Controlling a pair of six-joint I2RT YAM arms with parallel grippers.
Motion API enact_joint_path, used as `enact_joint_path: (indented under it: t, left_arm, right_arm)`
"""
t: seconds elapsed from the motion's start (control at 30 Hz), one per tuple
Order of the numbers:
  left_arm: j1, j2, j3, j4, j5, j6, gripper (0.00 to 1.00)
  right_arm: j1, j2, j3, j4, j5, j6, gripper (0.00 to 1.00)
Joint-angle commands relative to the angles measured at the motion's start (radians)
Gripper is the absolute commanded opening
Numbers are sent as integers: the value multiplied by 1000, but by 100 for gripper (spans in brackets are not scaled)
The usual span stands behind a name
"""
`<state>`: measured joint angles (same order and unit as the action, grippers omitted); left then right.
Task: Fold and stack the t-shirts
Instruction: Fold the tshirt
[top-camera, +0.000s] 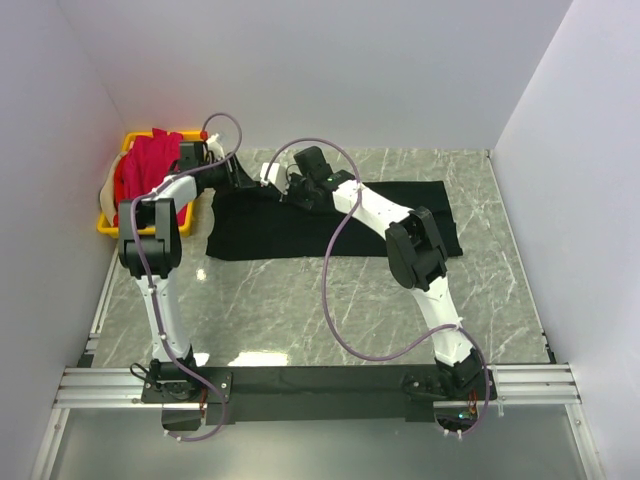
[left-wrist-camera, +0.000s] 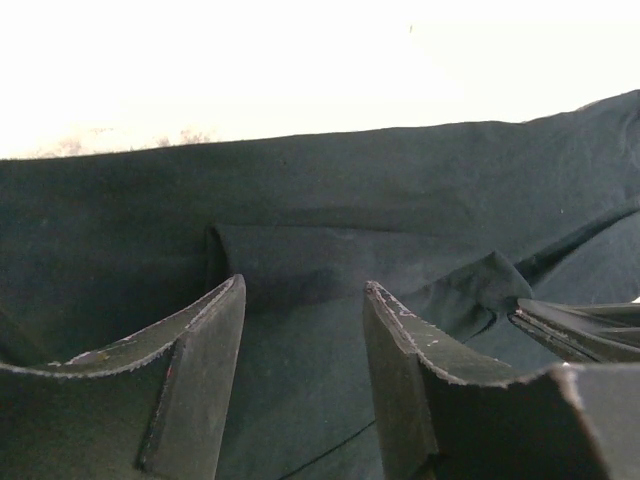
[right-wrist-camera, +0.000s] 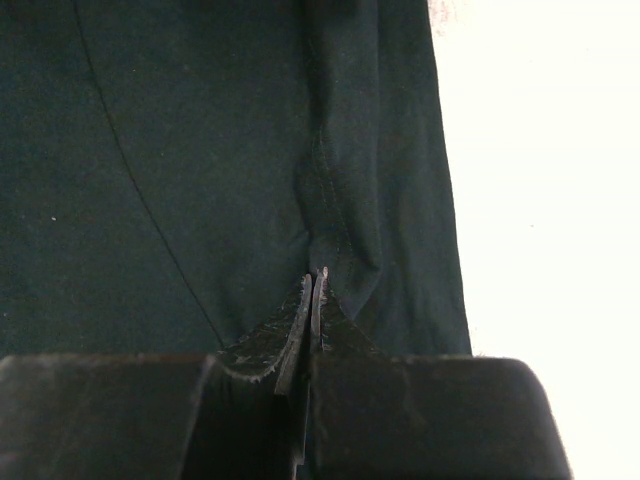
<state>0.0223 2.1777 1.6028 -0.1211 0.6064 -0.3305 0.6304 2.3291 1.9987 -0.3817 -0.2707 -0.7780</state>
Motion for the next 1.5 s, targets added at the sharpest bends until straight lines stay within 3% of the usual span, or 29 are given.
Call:
enact_joint_path:
  t: [0.0,0.3,0.5,0.63,0.73,0.9,0.97,1.03,1.13,1.2,1.27,1.47]
  left_arm:
    - [-5,8,13,29,0,-7,56]
    - [-13,37,19,21,-56,-31,56]
    - [-15,65,40,21,-17,-36,54]
    - [-39,64,37,26,7,-50,49]
    - [-36,41,36,12,10,-54,39]
    - [-24,7,61,-46,16,-59,17]
    - [-24,16,121,-158,0,-27,8]
    - [-24,14,153,-243,-2,-7,10]
    - [-24,-16,152,-258,-33,15,27]
    - [-24,-30,129,-235,-46,33,28]
    - [-24,-35,125,-223,-43,36,25]
    - [-24,4,174,-247,-43,48,2]
  right_arm:
    - [-3,4,51,15,2,13,0]
    - [-9,4,54,17,-2,14,0]
    - [-9,1,45,18,-2,13,0]
    - [-9,1,43,20,1,9,0]
    - [-11,-4,43,21,1,6,0]
    - [-12,-17,26,29,2,2,0]
    - [-12,-24,14,32,2,-3,0]
    - [-14,-33,5,33,2,-7,0]
    - [-12,-37,-1,30,-1,-9,0]
    - [-12,-36,0,30,-1,-9,0]
    - [-12,-34,5,23,-4,-7,0]
    - [-12,-33,17,15,-10,-6,0]
